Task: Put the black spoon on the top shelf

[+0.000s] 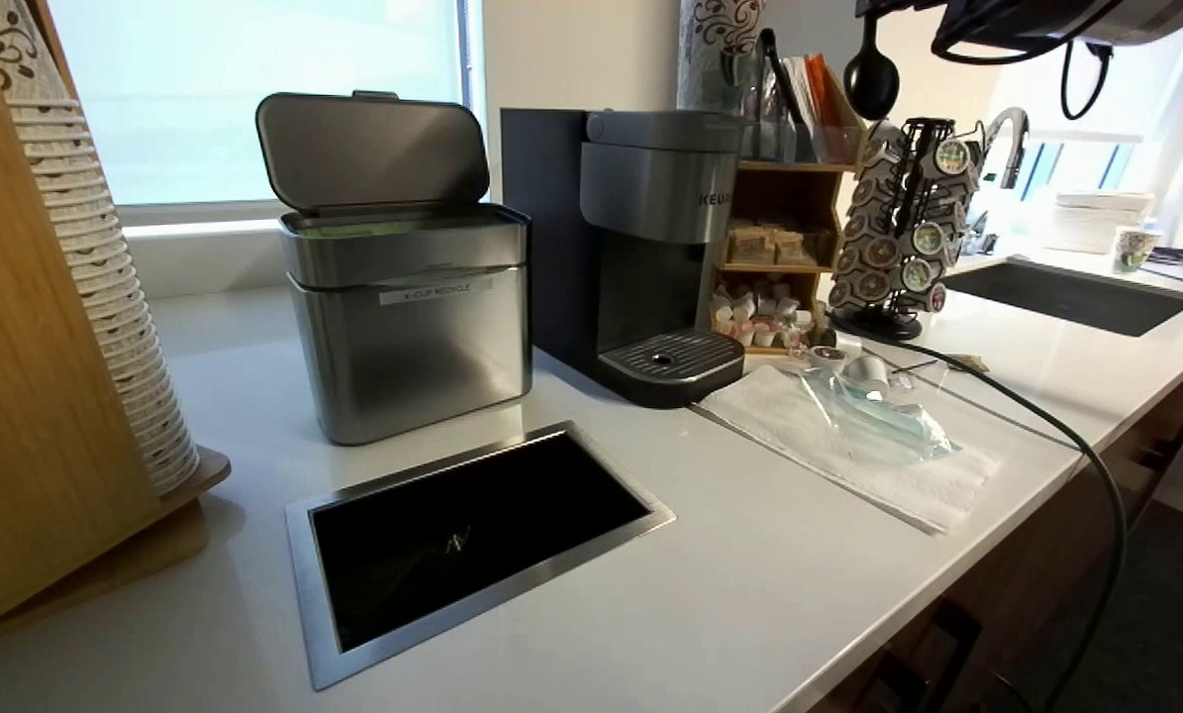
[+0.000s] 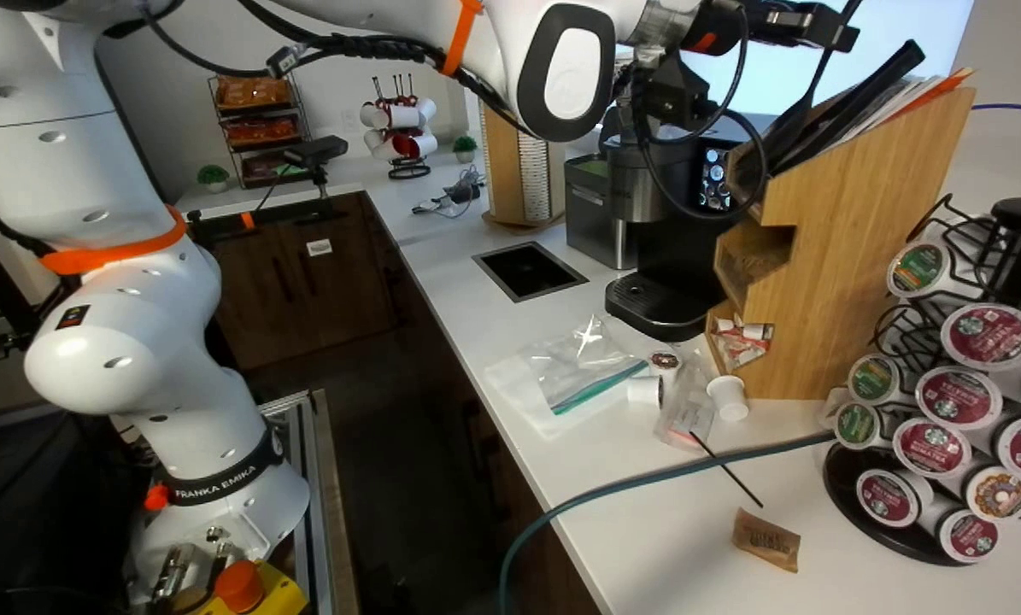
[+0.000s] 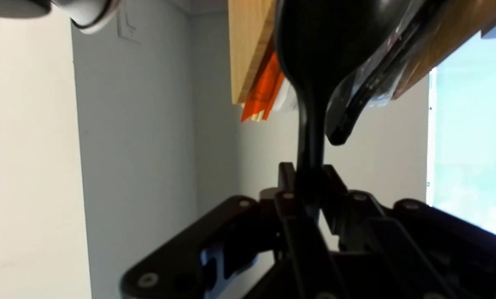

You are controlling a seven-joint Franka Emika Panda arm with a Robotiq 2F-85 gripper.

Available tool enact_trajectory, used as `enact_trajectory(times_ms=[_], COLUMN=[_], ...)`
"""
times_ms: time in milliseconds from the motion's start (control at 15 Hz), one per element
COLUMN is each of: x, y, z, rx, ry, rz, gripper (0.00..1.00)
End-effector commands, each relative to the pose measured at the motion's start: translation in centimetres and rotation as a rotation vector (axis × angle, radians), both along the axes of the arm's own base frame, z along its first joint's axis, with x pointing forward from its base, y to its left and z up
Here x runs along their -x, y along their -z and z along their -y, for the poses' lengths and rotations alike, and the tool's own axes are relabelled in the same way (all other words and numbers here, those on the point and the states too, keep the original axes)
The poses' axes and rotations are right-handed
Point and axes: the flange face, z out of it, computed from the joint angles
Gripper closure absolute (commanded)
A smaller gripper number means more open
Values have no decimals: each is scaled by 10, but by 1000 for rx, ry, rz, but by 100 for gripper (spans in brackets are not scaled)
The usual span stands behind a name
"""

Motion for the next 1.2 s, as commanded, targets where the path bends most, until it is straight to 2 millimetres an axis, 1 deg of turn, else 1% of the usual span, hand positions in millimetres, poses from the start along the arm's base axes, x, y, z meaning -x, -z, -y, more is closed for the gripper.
enact_trajectory(times_ms=[0,133,200,400,600,667,933,1133], x=[-32,-47,-52,-63,-73,-74,-73,-75], y=[-13,-14,-12,-9,-3,0,5,7], z=[-2,2,7,12,15,18,22,14], rx=[3,8,20,44,49,58,59,34], ry=[2,8,15,32,33,40,56,41], rz=[107,140,153,185,168,127,80,27], gripper=[95,95,95,95,95,95,95,95])
